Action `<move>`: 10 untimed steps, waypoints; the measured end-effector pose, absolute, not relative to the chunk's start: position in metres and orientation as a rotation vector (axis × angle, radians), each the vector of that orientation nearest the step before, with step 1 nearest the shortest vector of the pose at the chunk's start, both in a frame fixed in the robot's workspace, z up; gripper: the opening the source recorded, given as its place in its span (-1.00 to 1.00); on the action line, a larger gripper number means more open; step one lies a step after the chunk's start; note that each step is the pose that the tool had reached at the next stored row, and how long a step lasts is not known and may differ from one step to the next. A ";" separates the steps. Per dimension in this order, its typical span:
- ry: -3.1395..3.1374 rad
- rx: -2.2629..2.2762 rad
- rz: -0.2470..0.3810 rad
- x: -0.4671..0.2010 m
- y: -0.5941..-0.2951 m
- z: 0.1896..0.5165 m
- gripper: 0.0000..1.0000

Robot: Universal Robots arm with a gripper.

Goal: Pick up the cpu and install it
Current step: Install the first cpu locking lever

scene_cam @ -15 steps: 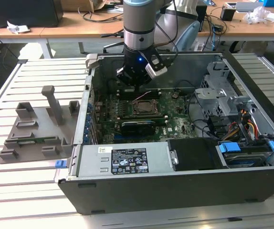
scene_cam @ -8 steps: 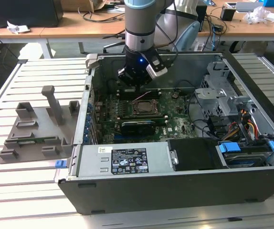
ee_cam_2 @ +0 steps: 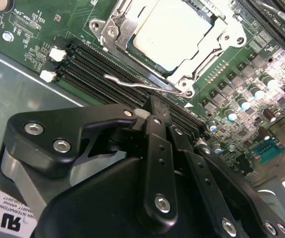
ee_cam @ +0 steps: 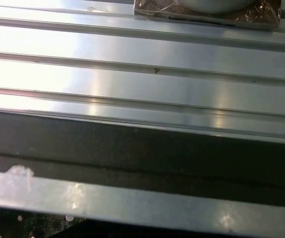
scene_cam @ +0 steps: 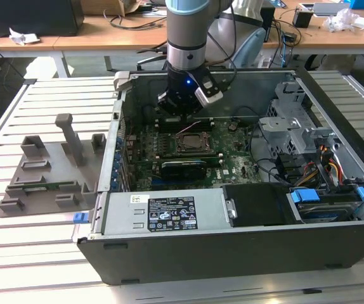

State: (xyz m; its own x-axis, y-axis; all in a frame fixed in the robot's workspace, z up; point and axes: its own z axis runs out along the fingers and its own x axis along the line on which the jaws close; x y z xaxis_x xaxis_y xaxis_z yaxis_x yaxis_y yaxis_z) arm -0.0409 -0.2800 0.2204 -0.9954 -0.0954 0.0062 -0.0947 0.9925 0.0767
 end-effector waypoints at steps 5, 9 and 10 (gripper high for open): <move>-3.126 0.149 -0.103 -0.041 -0.280 0.218 -0.79; -3.126 0.149 -0.101 -0.041 -0.280 0.216 -0.79; -3.126 0.149 -0.099 -0.040 -0.280 0.216 -0.79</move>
State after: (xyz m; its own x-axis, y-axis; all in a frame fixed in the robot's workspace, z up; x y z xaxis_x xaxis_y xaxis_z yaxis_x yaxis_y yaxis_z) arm -0.0404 -0.2800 0.2162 -0.9954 -0.0953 0.0076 -0.0946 0.9935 0.0640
